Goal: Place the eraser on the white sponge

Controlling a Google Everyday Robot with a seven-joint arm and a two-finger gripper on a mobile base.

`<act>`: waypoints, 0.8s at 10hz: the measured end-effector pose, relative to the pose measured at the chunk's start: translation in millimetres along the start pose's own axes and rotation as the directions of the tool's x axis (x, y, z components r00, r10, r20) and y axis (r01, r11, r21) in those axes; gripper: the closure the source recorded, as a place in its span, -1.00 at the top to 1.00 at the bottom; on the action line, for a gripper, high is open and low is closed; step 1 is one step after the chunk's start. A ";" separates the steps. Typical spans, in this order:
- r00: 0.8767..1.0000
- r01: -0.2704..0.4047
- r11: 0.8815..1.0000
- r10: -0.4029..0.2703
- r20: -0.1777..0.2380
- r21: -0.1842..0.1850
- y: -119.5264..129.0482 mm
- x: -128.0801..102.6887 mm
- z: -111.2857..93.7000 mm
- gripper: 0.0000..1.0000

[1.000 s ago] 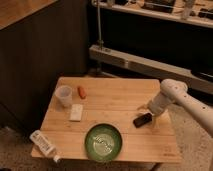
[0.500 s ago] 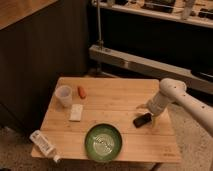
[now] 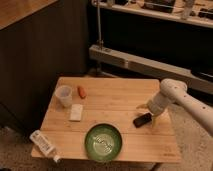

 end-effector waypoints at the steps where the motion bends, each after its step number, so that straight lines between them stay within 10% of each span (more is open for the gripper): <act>1: 1.000 -0.001 1.000 0.001 0.000 0.000 0.7 1.1 1.2 0.58; 8: 1.000 0.015 0.999 -0.015 0.003 -0.047 2.7 1.6 11.7 -0.48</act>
